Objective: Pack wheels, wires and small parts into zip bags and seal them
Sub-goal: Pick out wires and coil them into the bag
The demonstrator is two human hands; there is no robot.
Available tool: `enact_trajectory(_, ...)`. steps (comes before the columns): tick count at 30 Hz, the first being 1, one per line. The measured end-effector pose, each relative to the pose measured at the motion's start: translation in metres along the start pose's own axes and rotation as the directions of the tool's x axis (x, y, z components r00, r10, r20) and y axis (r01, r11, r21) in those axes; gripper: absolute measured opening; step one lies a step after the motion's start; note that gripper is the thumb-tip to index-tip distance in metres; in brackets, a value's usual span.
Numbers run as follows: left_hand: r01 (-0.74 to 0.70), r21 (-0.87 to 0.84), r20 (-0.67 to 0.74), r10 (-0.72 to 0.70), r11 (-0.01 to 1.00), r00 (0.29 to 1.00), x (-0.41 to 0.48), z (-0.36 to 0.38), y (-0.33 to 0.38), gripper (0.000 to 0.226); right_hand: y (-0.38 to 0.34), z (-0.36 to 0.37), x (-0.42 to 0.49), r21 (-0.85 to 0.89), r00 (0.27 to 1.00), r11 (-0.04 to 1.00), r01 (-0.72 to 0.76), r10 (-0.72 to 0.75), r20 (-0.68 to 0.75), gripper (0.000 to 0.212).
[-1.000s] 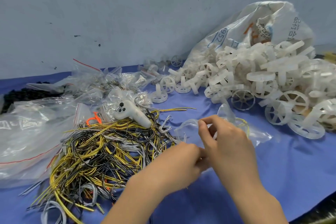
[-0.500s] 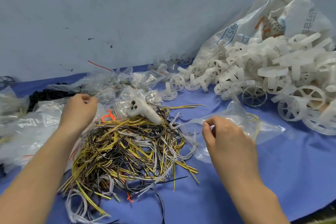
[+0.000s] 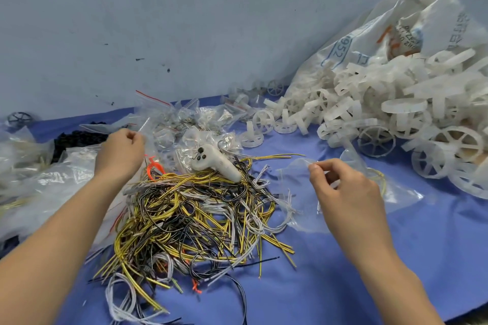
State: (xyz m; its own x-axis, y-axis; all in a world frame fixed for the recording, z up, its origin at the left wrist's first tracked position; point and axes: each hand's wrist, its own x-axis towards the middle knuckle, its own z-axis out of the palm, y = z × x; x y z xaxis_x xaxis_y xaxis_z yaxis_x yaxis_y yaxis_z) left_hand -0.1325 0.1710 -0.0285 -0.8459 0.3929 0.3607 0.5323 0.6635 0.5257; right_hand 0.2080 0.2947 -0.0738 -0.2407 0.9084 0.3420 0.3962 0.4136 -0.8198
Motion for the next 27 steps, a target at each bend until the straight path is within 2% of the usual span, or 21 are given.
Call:
enact_trajectory(2, -0.117, 0.116, 0.006, 0.117, 0.986, 0.993, 0.002, -0.01, 0.006, 0.029, 0.0, -0.001, 0.0, 0.008, 1.0, 1.0, 0.0, 0.0, 0.001, 0.021)
enact_trajectory(5, -0.137, 0.109, -0.076, 0.146, 0.985, 0.986, 0.003, -0.027, 0.02, 0.033, -0.001, -0.001, 0.0, 0.022, 1.0, 1.0, -0.001, 0.001, 0.005, 0.021)
enact_trajectory(7, -0.113, -0.021, -0.128, 0.109, 0.993, 0.986, -0.001, -0.04, 0.033, 0.034, -0.002, -0.001, 0.0, 0.033, 1.0, 0.999, -0.001, 0.001, 0.005, 0.021)
enact_trajectory(9, -0.07, -0.342, -0.11, 0.035, 0.937, 0.993, -0.015, -0.051, 0.05, 0.03, -0.002, -0.001, 0.001, 0.04, 1.0, 0.999, 0.0, -0.001, 0.003, 0.02)
enact_trajectory(10, -0.012, -0.557, -0.056, -0.024, 0.83, 0.998, -0.026, -0.055, 0.06, 0.025, -0.003, -0.001, 0.001, 0.039, 1.0, 0.999, 0.005, -0.005, 0.0, 0.02)
enact_trajectory(11, 0.077, -0.746, 0.035, -0.077, 0.662, 0.996, -0.041, -0.059, 0.07, 0.02, -0.003, -0.001, 0.002, 0.035, 1.0, 0.999, 0.014, -0.013, -0.005, 0.02)
enact_trajectory(12, 0.18, -0.862, 0.151, -0.098, 0.475, 0.984, -0.059, -0.06, 0.081, 0.016, -0.003, -0.001, 0.002, 0.032, 1.0, 0.999, 0.02, -0.019, -0.01, 0.02)
enact_trajectory(13, 0.282, -0.905, 0.269, -0.084, 0.318, 0.959, -0.078, -0.057, 0.088, 0.013, -0.003, -0.002, 0.002, 0.034, 1.0, 0.999, 0.024, -0.024, -0.011, 0.02)
enact_trajectory(15, 0.453, -0.88, 0.461, 0.033, 0.145, 0.887, -0.111, -0.043, 0.1, 0.016, -0.003, -0.001, 0.003, 0.055, 0.999, 0.998, 0.027, -0.026, -0.019, 0.021)
enact_trajectory(17, 0.569, -0.82, 0.569, 0.171, 0.058, 0.804, -0.136, -0.025, 0.112, 0.024, -0.003, -0.001, 0.003, 0.075, 0.999, 0.997, 0.025, -0.022, -0.037, 0.022)
enact_trajectory(20, 0.66, -0.751, 0.637, 0.267, 0.005, 0.723, -0.159, -0.003, 0.13, 0.032, -0.002, -0.002, 0.004, 0.092, 0.998, 0.996, 0.016, -0.011, -0.057, 0.023)
enact_trajectory(24, 0.692, -0.721, 0.648, 0.324, -0.029, 0.689, -0.173, 0.015, 0.139, 0.032, -0.002, -0.003, 0.006, 0.12, 0.996, 0.993, 0.01, 0.0, -0.085, 0.023)
enact_trajectory(27, 0.709, -0.704, 0.668, 0.297, -0.044, 0.682, -0.183, 0.028, 0.142, 0.028, -0.005, -0.002, 0.004, 0.098, 0.994, 0.994, 0.049, -0.038, -0.107, 0.023)
